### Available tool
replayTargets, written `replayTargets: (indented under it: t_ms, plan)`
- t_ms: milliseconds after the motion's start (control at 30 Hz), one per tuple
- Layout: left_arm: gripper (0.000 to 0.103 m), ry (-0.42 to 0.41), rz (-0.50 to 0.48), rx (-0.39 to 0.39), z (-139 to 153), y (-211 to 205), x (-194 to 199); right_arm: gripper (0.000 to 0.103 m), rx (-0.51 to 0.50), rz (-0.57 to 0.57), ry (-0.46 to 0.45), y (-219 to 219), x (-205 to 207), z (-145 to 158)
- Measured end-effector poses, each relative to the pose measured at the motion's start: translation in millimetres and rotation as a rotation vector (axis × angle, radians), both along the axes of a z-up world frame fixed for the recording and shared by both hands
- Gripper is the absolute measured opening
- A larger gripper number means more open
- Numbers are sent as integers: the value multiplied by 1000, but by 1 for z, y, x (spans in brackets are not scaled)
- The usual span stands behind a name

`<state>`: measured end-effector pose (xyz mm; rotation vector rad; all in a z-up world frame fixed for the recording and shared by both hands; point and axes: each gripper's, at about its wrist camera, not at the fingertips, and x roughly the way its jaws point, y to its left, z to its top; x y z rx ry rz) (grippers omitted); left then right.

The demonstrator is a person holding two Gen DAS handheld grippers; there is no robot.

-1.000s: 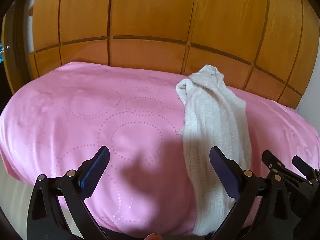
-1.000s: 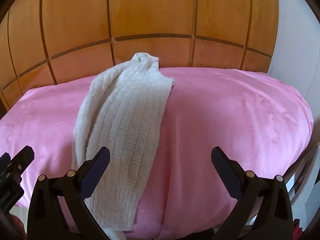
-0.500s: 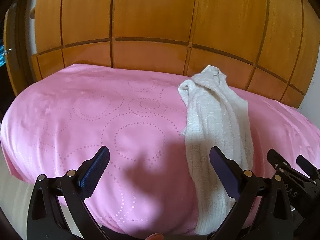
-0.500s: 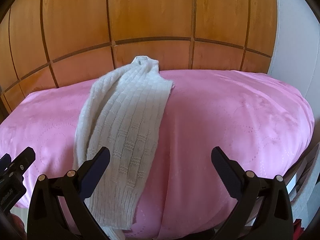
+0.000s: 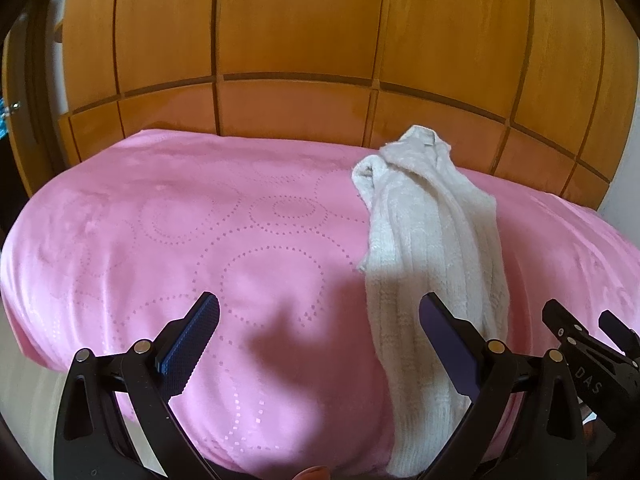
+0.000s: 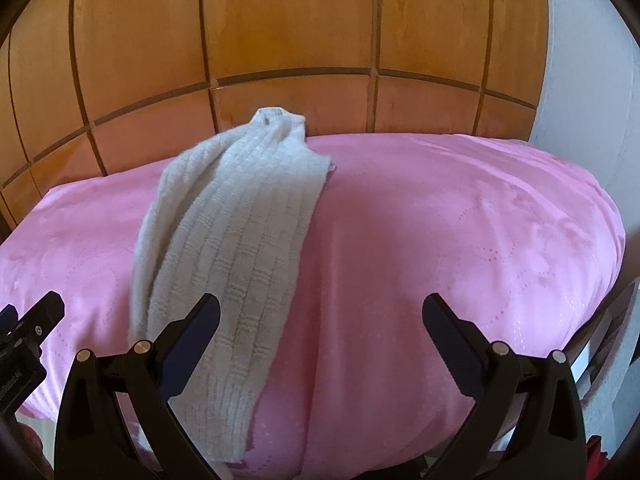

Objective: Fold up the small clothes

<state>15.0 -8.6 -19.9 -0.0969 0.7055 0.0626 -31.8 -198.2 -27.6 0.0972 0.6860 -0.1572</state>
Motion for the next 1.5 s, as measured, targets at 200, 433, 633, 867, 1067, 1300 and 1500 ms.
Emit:
replayTargets:
  t_ms: [200, 433, 633, 867, 1067, 1300, 1500]
  plan:
    - [99, 18, -17, 5, -3, -4, 2, 101, 6, -1, 25, -3, 1, -8]
    - [99, 22, -12, 6, -2, -3, 8, 101, 13, -8, 28, -7, 5, -8]
    - [99, 28, -23, 18, -1, -9, 13, 101, 31, -22, 38, -17, 9, -11]
    - [99, 39, -53, 38, 1, -21, 20, 101, 49, -42, 44, -28, 11, -13]
    - [99, 46, -103, 34, 6, -31, 32, 101, 51, -63, 49, -39, 14, -14]
    - [98, 48, -217, -48, 4, -46, 34, 101, 51, -78, 43, -51, 17, -13]
    - [45, 172, -311, -62, -26, -64, 56, 101, 78, -36, 28, -51, 21, -9]
